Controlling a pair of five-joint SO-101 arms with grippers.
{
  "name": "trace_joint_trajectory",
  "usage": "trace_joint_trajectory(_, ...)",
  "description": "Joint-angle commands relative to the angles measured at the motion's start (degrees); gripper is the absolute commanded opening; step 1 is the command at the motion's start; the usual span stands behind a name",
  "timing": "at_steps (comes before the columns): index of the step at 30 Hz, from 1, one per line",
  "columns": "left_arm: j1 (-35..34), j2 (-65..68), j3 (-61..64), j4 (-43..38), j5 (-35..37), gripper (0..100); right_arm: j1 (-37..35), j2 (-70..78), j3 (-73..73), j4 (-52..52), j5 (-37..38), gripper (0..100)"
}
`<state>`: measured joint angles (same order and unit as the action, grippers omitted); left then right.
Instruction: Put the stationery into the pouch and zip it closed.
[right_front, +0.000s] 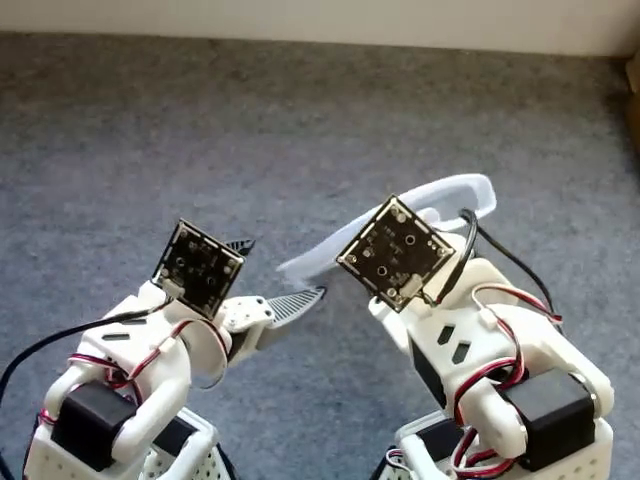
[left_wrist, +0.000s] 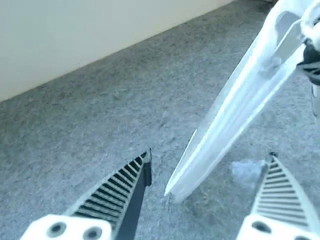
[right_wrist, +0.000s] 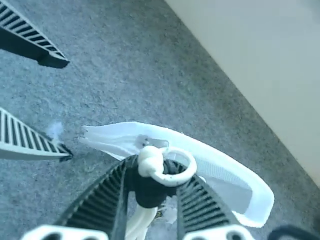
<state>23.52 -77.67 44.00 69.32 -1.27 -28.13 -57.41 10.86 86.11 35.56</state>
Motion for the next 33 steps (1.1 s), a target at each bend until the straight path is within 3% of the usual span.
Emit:
trace_joint_trajectory(1,1.63,-0.13,-0.48,-4.48,-0.35,33,-0.75,-0.13,-2.77,0.22,0.88,0.5)
trace_joint_trajectory(9,1.71,-0.04,0.75,-6.07,-0.09,35,-0.75,-0.13,-2.77,0.22,0.88,0.5)
trace_joint_trajectory(14,2.15,-0.57,8.66,-13.54,0.0,35,-2.42,-0.13,-2.77,0.22,0.35,0.5)
trace_joint_trajectory(19,2.15,-0.75,10.77,-17.14,0.0,35,-3.82,-0.13,-2.59,0.22,-7.03,0.5)
trace_joint_trajectory(27,2.51,-0.66,11.12,-17.93,0.0,35,-3.74,-0.13,-2.15,0.31,-7.74,0.5)
trace_joint_trajectory(33,2.51,-0.66,17.01,-25.05,0.09,35,-3.82,-0.13,-2.24,3.3,-10.9,0.5)
